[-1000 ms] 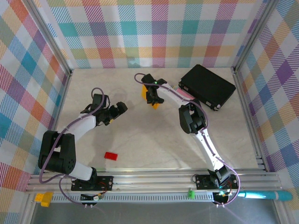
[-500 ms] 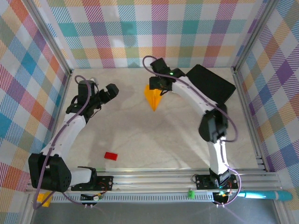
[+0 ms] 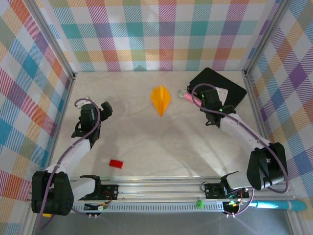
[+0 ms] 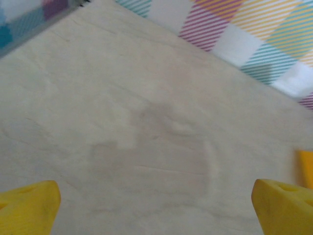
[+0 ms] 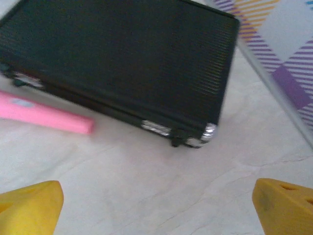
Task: Fold a paper plane with a square sheet of paper (pick it up from the middle)
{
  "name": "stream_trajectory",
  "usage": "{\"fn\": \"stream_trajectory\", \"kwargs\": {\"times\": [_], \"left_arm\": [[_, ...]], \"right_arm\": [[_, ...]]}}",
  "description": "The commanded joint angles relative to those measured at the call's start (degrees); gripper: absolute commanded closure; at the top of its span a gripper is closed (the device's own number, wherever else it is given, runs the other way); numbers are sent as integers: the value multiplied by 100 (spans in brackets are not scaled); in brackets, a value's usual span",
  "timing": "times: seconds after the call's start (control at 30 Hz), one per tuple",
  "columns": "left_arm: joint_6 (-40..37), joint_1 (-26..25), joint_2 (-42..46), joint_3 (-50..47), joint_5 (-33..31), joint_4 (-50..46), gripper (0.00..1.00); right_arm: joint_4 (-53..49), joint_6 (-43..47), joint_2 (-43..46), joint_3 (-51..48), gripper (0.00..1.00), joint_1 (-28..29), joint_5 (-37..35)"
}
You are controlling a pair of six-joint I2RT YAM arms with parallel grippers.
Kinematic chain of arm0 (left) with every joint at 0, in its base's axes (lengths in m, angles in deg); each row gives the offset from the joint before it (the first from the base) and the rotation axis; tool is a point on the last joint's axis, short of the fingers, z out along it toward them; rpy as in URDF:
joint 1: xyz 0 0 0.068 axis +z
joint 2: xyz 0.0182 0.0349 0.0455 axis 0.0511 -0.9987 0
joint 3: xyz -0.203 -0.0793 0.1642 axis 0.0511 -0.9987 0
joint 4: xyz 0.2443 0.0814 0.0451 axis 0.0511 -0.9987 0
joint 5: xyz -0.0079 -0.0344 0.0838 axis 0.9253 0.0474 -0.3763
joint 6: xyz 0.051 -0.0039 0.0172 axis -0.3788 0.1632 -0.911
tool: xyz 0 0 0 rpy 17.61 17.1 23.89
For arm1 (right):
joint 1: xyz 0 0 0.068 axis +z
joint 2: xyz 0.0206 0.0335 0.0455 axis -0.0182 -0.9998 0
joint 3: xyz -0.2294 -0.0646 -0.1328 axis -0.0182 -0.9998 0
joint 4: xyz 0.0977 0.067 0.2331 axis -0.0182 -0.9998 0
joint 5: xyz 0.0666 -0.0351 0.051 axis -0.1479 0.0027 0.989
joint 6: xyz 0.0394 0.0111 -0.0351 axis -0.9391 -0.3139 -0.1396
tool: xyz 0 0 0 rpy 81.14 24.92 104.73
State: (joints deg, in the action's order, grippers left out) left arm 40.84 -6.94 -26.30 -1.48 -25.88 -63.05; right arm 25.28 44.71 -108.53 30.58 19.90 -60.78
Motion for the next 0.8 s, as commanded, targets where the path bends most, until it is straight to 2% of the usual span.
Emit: {"fn": "stream_trajectory", "kwargs": {"times": [0.0,0.13,0.23,0.37,0.5,0.57,0.77], "left_arm": [[-635,83,-196,-571,-800,1535,0],[-1117,93,-617,-898,-837,2112,0],[-1391,102,-966,-1295,-698,3067,0],[-1763,120,-1397,-1539,13,3996,0],[-1965,147,-1893,-1448,830,4418,0],[-2081,146,-2101,-1416,1151,4537,0],[-2193,159,-2541,-1410,1488,4941,0]], "right_arm": [[1438,520,242,-682,1,-359,-430],[2280,669,48,-1283,1,-929,25],[3777,1225,-197,-1956,1,-1023,179],[5035,1939,-481,-2421,1,-1050,939],[5864,2214,-572,-2671,1,-1176,2068],[6117,2318,-712,-2756,1,-1208,2415],[6253,2369,-728,-2846,1,-1421,3292]]}}
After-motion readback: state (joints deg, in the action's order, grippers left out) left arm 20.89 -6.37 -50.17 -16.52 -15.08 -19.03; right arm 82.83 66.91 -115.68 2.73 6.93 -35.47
